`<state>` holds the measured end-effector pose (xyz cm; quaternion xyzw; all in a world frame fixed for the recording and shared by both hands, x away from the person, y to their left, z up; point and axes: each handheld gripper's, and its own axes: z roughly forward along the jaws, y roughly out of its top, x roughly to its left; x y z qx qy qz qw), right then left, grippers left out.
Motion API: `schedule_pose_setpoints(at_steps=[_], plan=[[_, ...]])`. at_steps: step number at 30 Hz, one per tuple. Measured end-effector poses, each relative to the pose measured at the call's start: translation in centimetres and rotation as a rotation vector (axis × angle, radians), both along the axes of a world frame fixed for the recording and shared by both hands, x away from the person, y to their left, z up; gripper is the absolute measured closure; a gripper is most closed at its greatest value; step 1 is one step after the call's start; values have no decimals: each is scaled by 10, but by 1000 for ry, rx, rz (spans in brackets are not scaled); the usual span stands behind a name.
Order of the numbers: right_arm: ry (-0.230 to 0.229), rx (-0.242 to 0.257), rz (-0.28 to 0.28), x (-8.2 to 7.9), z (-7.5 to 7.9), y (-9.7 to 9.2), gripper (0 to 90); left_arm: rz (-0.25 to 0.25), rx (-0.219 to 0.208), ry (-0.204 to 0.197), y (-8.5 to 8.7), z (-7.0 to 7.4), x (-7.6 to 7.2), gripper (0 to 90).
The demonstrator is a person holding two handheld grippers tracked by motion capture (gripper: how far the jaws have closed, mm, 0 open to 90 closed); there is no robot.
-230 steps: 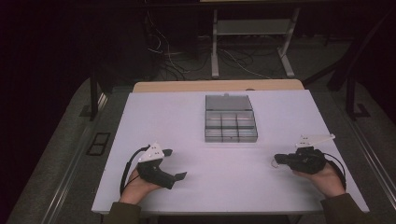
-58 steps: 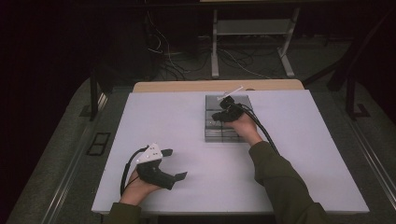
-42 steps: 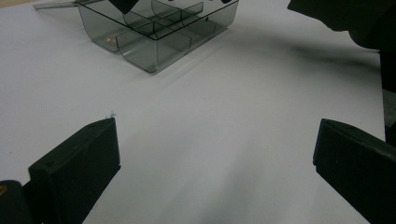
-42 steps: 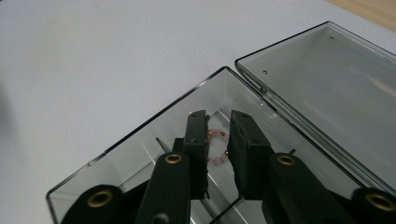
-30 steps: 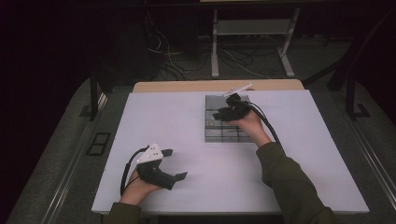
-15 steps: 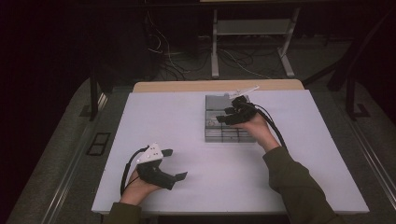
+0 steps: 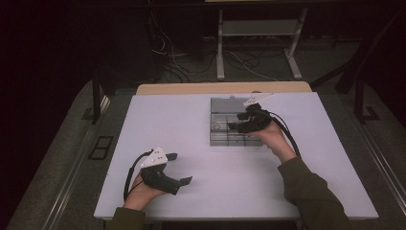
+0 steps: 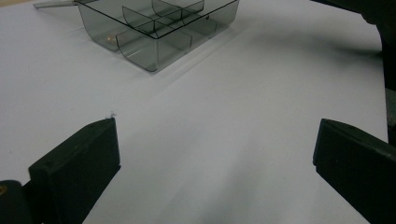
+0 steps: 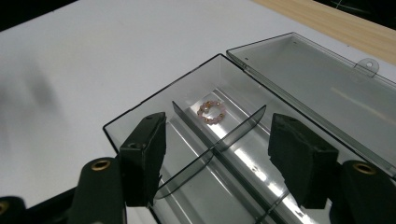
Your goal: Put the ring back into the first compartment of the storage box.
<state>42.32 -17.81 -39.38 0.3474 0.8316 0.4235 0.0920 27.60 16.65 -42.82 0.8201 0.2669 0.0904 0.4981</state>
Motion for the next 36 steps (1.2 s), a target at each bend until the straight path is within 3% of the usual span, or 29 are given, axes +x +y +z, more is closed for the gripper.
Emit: schedule_pose_setpoints(at_steps=[25, 36], plan=[[-28, 46, 8, -36, 1, -31, 338, 0, 3, -1, 0, -1, 1, 0], [-38, 28, 7, -52, -4, -41, 293, 0, 3, -1, -1, -1, 1, 0]])
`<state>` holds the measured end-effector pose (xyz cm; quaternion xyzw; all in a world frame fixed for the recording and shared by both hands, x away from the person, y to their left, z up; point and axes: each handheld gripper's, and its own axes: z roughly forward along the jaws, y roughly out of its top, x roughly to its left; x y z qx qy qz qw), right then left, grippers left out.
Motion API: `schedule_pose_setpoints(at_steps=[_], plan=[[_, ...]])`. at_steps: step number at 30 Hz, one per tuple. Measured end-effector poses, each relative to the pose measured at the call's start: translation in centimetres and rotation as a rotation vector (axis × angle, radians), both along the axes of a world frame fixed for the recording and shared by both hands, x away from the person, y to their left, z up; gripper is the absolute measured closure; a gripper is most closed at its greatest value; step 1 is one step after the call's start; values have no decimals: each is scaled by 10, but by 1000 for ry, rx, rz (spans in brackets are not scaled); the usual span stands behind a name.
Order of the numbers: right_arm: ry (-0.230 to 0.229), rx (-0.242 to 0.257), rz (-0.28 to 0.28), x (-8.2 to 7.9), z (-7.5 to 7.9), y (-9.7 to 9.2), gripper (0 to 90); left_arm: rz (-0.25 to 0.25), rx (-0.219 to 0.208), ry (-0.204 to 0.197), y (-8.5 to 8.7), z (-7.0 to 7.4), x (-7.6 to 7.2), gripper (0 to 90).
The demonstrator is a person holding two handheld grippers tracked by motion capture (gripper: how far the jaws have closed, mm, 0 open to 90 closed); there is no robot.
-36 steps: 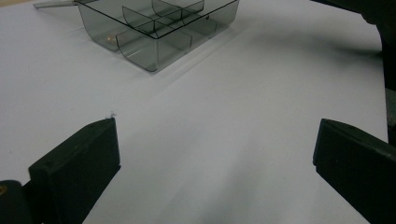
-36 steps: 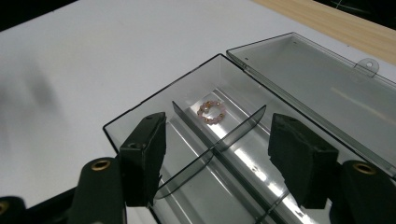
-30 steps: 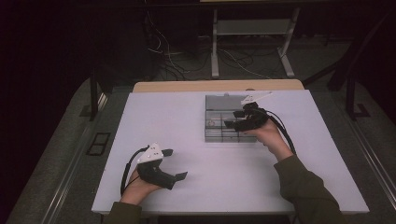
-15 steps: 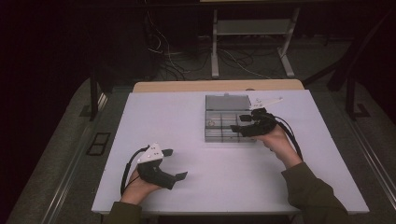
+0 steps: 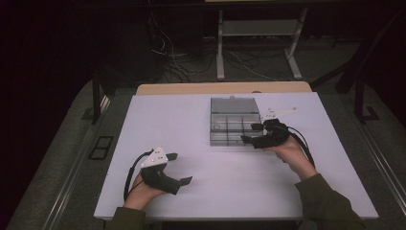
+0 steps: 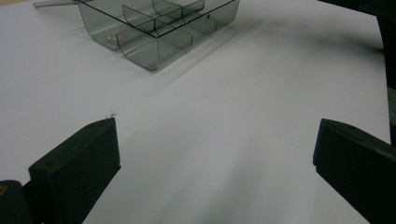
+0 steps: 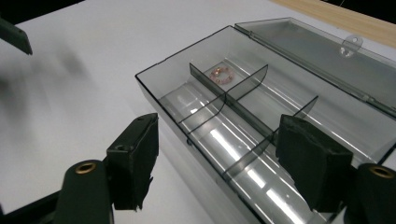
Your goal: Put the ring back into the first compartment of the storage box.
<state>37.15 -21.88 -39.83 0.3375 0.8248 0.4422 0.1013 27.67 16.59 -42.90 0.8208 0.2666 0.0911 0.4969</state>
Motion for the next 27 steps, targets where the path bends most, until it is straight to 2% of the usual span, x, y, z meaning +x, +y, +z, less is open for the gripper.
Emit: schedule_pose_setpoints(at_steps=[6, 13, 19, 27], plan=[[1, 3, -10, -10, -5, -8, 289, -1, -3, -1, 0, 0, 0, 0], [-19, 3, -17, -21, -9, -18, 277, -2, -2, -2, 0, 0, 0, 0], [-24, 26, -31, -32, -10, -28, 267, -2, 1, -3, 0, 0, 0, 0], [-30, 17, -37, -44, -15, -34, 257, -5, 6, -1, -1, 0, 1, 0]])
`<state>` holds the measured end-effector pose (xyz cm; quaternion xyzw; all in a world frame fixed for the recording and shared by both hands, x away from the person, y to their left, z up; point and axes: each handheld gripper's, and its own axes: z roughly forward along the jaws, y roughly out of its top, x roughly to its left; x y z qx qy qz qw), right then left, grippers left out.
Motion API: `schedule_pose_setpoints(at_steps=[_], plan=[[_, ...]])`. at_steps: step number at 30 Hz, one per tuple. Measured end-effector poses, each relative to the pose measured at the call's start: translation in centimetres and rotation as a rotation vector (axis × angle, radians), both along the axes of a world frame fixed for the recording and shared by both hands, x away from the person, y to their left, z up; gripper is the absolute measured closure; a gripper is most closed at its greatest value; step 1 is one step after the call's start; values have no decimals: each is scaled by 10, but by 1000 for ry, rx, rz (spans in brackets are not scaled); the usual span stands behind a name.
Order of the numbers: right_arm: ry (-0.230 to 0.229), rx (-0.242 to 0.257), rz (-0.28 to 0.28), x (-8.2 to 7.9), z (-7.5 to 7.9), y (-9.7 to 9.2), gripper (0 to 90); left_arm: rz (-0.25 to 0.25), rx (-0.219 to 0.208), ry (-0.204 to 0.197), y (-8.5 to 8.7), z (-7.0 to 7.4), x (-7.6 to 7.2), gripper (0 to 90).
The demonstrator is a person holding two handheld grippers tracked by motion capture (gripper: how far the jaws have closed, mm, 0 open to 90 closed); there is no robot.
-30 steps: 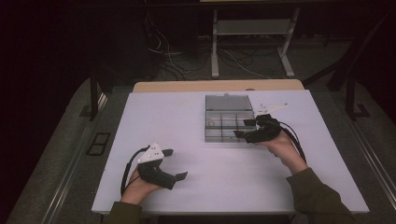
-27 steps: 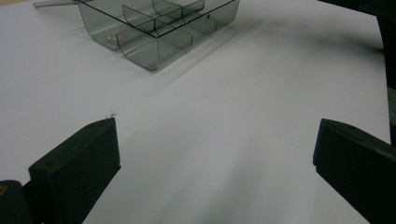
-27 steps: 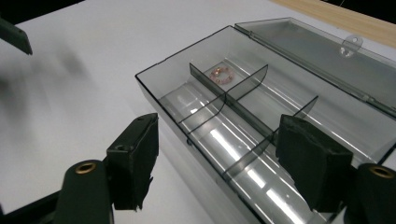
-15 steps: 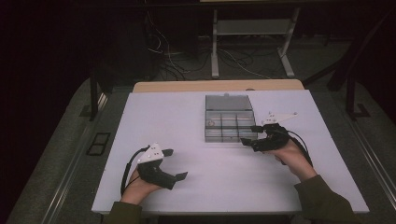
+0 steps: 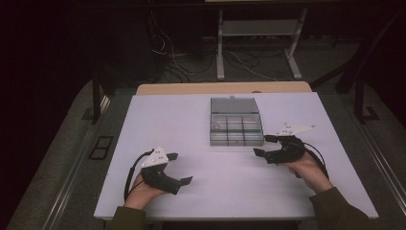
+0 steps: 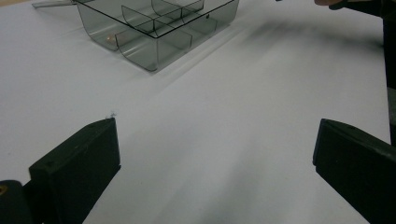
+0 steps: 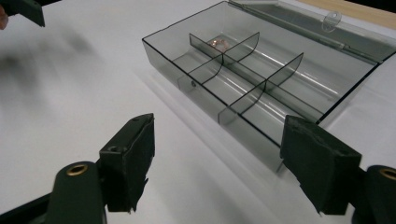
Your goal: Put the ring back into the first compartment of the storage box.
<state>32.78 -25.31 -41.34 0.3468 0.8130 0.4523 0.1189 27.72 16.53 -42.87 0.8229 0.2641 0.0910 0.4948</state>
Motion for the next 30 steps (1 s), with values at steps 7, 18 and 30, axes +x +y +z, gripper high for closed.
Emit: schedule_pose_setpoints(at_steps=[7, 18, 30], plan=[[-14, -4, -16, -15, -6, -7, 238, -1, -2, -1, 0, 0, 0, 0], [-30, 3, -35, -37, -19, -18, 200, -2, 0, -2, 0, 0, 1, 0], [-34, 16, -41, -53, -25, -31, 193, 1, -1, -2, -1, 0, 0, 0]])
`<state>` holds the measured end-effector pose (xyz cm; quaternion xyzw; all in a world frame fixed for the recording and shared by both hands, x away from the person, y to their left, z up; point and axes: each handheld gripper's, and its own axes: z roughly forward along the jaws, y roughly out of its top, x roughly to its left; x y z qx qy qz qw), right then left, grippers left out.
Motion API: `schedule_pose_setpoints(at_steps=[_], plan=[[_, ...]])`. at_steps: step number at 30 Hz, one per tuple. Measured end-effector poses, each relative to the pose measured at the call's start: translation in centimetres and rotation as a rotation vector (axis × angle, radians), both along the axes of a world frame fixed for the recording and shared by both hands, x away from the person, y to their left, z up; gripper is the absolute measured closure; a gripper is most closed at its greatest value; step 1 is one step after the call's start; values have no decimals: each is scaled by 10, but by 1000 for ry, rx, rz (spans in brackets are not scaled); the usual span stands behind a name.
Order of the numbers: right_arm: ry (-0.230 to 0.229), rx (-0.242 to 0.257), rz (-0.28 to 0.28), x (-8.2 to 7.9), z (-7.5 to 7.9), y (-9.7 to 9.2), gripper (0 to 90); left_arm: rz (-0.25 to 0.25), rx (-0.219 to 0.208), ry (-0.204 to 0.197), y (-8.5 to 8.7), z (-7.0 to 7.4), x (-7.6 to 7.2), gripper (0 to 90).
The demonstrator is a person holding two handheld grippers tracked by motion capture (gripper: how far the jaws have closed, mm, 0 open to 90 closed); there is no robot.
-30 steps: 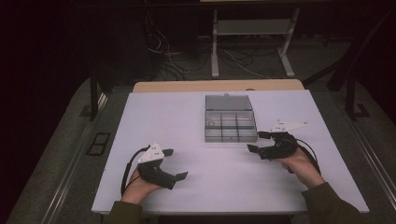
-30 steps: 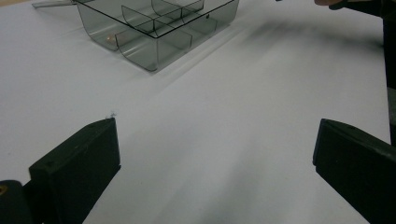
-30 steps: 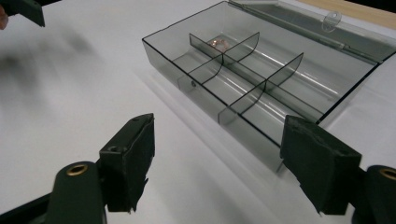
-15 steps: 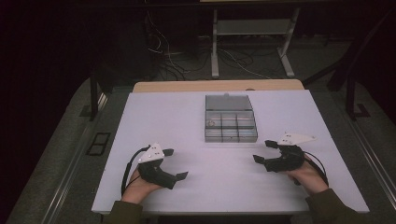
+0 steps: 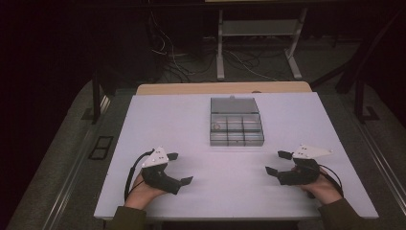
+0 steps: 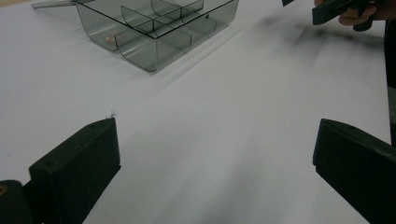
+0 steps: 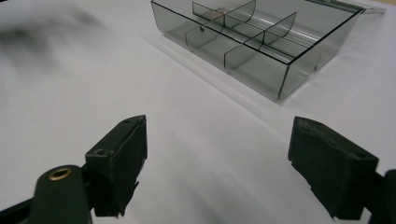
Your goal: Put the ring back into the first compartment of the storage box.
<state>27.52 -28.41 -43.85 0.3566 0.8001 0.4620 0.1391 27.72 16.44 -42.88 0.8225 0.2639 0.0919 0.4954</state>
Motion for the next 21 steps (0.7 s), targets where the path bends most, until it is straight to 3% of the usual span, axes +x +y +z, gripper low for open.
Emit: schedule_pose_setpoints(at_steps=[21], plan=[[-13, 33, -31, -22, -4, -16, 135, 1, 5, -3, 0, 0, 0, 0]])
